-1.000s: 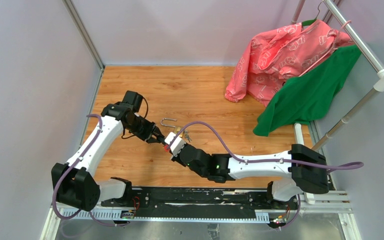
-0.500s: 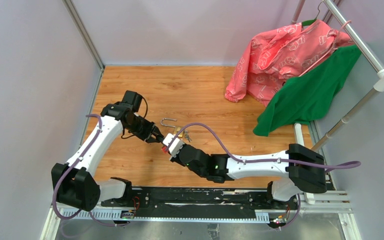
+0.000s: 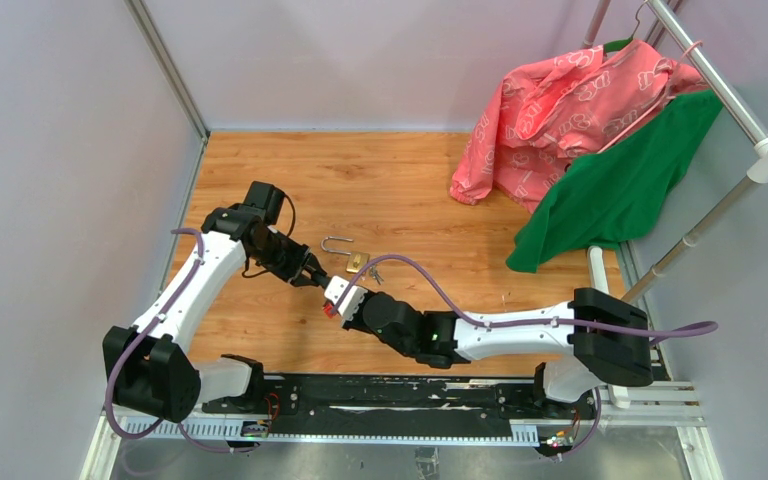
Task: Unlock with the key
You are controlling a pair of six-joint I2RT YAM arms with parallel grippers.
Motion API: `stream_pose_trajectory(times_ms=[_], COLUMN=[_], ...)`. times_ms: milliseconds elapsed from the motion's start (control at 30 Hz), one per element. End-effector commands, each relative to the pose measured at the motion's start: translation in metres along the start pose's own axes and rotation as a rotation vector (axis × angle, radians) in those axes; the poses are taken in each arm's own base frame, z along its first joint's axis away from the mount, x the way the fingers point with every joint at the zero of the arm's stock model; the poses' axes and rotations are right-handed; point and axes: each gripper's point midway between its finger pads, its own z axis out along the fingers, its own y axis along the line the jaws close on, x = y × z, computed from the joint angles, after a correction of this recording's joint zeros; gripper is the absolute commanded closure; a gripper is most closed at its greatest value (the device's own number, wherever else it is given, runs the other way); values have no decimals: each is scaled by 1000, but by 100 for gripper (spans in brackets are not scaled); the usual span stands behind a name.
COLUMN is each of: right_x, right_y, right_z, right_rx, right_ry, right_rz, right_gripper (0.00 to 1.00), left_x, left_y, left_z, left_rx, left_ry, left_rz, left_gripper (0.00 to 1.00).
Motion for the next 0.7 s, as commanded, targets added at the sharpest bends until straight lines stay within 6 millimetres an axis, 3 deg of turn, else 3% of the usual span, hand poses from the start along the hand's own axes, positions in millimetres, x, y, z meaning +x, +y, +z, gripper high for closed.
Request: stream_pose_trajectory(times_ms=[0,200,467,667], right_x=[-17,-14,-33,-18], right_y=[5,-1,0,-2], right_z=[0,3,-4,-3], right_rx=[-30,-10,-132,-114], right_ry=[-93,-102,-153,-101], right_rz=[-51,-111,160,119], right_gripper=[100,100,100,100], left_x=[11,10,10,10], left_y=[-11,-12,-13,-16], left_z=[-13,-14,-13,-14], left_rx=[69,73,72,77], left_ry=[40,36,37,43], left_rz=[13,19,29,39], left_gripper=[100,100,100,100])
